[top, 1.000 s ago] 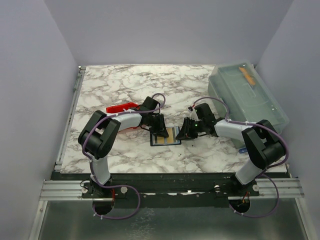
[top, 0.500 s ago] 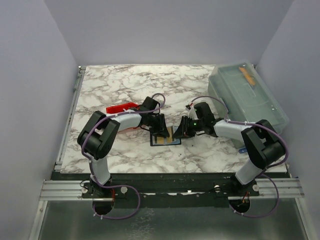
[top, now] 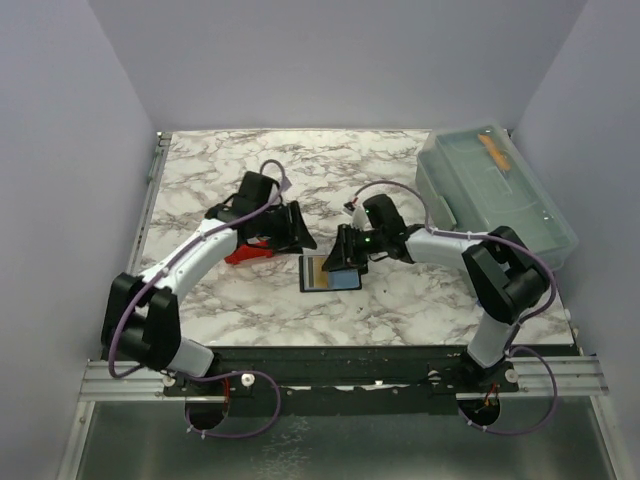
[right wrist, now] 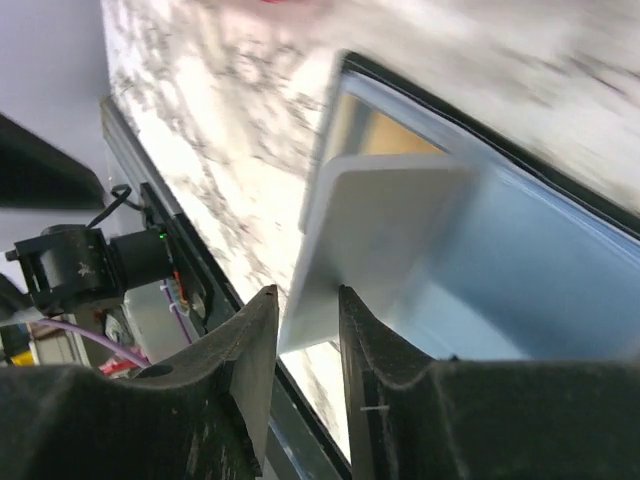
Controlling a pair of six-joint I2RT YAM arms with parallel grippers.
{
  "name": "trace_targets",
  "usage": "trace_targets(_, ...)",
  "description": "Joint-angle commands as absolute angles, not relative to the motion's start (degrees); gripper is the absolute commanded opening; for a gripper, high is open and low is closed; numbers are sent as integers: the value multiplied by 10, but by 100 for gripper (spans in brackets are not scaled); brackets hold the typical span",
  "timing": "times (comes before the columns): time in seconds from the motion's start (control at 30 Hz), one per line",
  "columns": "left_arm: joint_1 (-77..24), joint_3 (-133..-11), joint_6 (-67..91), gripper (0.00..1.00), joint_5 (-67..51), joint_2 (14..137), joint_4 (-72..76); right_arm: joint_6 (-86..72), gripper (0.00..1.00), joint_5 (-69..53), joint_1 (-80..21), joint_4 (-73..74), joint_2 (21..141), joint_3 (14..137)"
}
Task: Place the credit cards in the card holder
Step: Turn over the card slot in the card holder, then pick up the credit card from the storage box.
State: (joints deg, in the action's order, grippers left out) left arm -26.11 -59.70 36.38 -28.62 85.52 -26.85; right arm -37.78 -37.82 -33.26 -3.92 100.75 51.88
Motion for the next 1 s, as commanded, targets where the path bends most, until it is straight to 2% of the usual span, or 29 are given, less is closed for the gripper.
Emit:
trace_targets(0.0, -165, -636, 324, 52, -227, 773, -380, -369, 37, -370, -390, -25, 1040, 590)
trace_targets(0.03, -146, -642, 322, 58, -208, 763, -391, -370, 38, -376, -391, -29, 1044, 594)
trace_targets(0.07, -129, -645, 322, 71, -191, 754, -397, -371, 40, -370, -390, -28, 1042, 594)
trace_targets(0.1, -113, -647, 323, 77, -178, 746, -401, -366, 44, -354, -390, -18, 1035, 594)
trace_targets(0.17, -90, -645, 337, 80, -143, 735, -403, -350, 48, -332, -389, 7, 1021, 594)
trace_targets(0.3, -54, -645, 377, 80, -82, 743, -402, -328, 50, -291, -388, 57, 997, 591)
trace_targets(0.43, -32, -649, 427, 79, -52, 781, -393, -335, 51, -280, -385, 46, 976, 565)
trace_targets(0.67, -32, -667, 467, 63, -83, 894, -337, -338, 51, -269, -385, 42, 974, 547)
trace_targets(0.97, -33, -613, 488, 69, -123, 921, -217, -337, 51, -265, -383, 46, 973, 549)
